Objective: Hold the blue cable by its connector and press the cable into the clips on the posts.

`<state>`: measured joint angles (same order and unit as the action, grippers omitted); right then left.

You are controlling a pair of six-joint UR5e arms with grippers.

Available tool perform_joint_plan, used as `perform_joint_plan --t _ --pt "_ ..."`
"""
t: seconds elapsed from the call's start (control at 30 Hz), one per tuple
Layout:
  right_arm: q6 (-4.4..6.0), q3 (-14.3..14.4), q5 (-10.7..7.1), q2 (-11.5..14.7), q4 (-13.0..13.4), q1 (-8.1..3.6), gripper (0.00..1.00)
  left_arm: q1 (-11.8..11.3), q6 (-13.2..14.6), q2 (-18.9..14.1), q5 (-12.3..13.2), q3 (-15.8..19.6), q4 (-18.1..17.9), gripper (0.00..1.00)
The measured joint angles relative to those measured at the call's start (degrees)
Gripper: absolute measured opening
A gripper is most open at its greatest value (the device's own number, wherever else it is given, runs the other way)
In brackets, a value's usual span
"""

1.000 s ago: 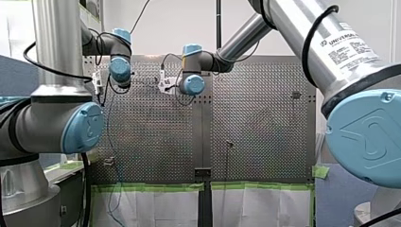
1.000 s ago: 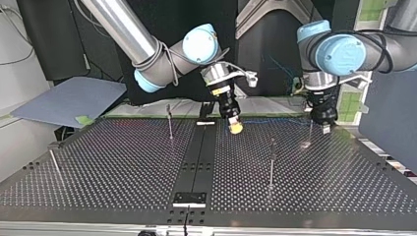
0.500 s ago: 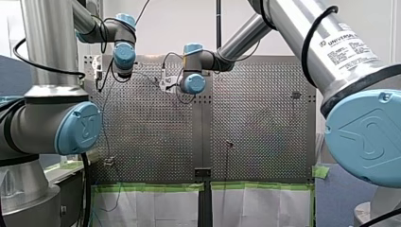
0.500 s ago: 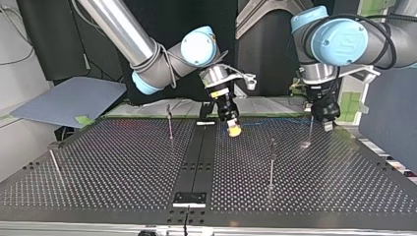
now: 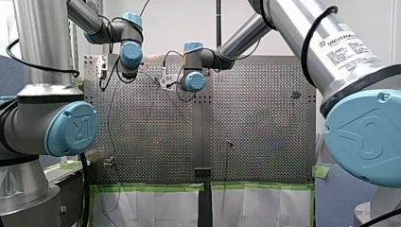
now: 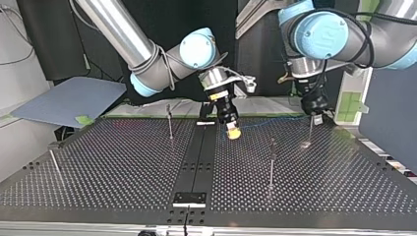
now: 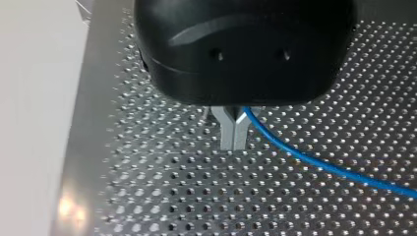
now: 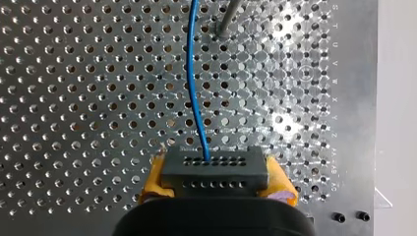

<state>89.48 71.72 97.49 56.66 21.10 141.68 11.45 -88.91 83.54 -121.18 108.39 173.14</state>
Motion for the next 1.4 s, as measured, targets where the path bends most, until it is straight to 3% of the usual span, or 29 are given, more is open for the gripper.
perform_joint_plan --t 0.63,0.97,1.4 --pt "0.89 -0.04 0.00 -0.01 -0.18 -1.41 0.00 -2.39 -3.74 3.44 7.93 0.02 -4.20 0.00" --pt "0.96 -0.08 -0.01 -0.02 -0.26 -2.05 0.00 -4.03 -5.97 4.35 9.44 0.02 -5.86 0.00" --pt "0.99 -1.08 -0.26 -0.10 -0.75 -3.12 0.00 -3.57 -7.70 5.82 11.03 0.01 -9.20 0.00"
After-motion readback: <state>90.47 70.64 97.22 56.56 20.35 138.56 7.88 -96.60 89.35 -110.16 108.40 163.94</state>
